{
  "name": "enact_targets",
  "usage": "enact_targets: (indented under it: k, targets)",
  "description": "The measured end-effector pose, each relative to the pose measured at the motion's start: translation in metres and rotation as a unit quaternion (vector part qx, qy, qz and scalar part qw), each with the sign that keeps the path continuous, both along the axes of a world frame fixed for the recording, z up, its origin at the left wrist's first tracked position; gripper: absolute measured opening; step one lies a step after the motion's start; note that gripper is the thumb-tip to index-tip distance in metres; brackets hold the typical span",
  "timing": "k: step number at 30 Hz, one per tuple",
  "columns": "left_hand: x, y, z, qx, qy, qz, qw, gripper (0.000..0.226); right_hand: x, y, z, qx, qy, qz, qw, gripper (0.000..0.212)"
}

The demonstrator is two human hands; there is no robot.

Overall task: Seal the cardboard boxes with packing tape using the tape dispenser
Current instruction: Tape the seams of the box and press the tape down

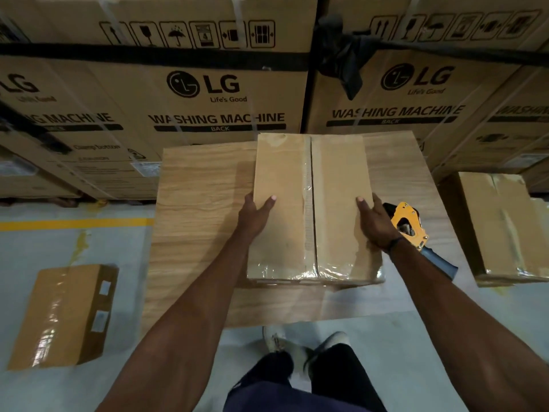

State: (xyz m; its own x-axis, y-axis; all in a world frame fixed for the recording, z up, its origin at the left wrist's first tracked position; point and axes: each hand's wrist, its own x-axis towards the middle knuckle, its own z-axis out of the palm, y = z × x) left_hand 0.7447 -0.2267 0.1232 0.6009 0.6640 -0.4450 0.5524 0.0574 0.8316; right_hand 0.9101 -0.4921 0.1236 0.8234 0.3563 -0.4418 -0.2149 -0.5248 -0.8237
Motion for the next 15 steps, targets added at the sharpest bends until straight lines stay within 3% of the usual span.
enact_targets:
  k: [6,10,15]
  targets:
    - [-0.007,0.003,-0.01,0.051,-0.013,-0.017,0.998,0.053,0.016,-0.016,-0.036,0.052,0.022,-0.001,0.998,0.09]
    - [-0.023,0.002,0.009,0.089,-0.054,-0.017,0.994,0.052,-0.017,-0.003,0.017,0.087,-0.001,-0.018,0.996,0.061]
    - [-0.027,-0.001,0.078,0.125,-0.143,-0.017,0.982,0.05,-0.03,-0.006,0.084,0.156,-0.063,-0.035,0.985,0.051]
